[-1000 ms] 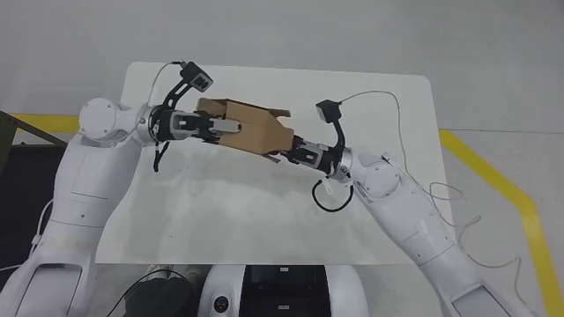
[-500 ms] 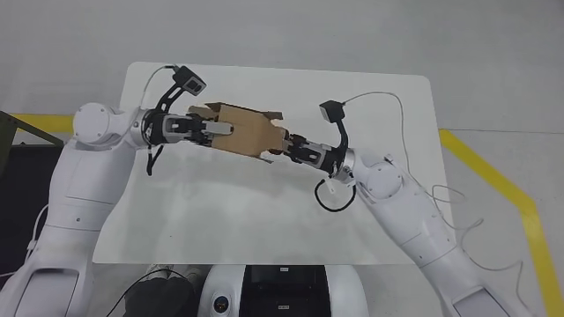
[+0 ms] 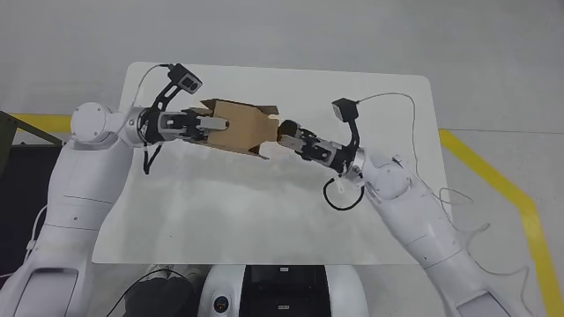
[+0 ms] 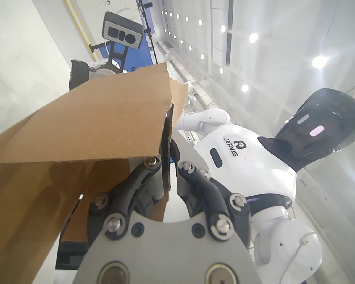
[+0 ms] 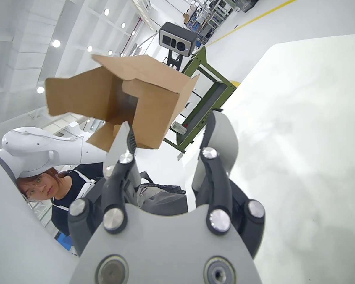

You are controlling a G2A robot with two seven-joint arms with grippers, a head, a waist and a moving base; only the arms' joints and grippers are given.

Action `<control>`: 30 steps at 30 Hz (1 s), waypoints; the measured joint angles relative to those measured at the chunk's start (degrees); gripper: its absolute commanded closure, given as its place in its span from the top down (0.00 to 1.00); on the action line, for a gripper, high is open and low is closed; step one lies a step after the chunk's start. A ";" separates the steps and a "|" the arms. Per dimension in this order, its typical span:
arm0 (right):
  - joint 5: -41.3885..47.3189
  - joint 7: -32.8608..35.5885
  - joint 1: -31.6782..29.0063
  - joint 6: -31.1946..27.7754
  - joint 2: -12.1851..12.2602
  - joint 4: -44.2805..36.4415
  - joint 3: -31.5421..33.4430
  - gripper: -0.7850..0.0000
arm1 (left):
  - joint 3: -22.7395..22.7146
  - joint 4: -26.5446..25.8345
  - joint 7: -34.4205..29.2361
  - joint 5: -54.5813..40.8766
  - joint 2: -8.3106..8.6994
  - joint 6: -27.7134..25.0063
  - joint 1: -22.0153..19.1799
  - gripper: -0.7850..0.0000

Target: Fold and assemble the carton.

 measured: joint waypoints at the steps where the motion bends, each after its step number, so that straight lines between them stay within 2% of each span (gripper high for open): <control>1: -1.97 -0.66 -0.38 -1.99 0.17 -0.61 0.70 0.75 | 0.00 0.47 0.93 0.03 -0.04 0.03 -0.19 0.00; 4: -7.26 -2.83 -1.88 -7.59 0.44 -2.75 1.83 0.77 | 0.39 1.40 3.53 -0.24 -0.22 1.18 -0.59 0.00; 5: -8.91 -3.27 -2.32 -9.33 0.50 -3.61 2.04 0.82 | 0.59 1.59 4.29 -0.24 -0.27 1.73 -0.72 0.00; 7: -13.07 -4.28 -3.32 -11.30 0.63 -6.40 2.38 1.00 | 1.12 1.98 5.80 -0.17 -0.40 3.25 -1.14 0.00; 16: -29.40 -13.34 -6.26 -11.17 1.04 -15.88 0.88 1.00 | 3.31 2.81 8.62 2.53 -0.65 8.34 -3.15 0.00; 25: -42.38 -27.24 -6.15 -11.17 1.67 -16.08 -0.31 1.00 | 4.38 2.86 8.20 3.58 -0.72 10.01 -3.57 0.00; 30: -44.62 -30.42 -5.16 -11.17 2.22 -14.83 -1.85 1.00 | 4.95 2.37 6.95 3.61 -0.78 9.86 -3.44 0.00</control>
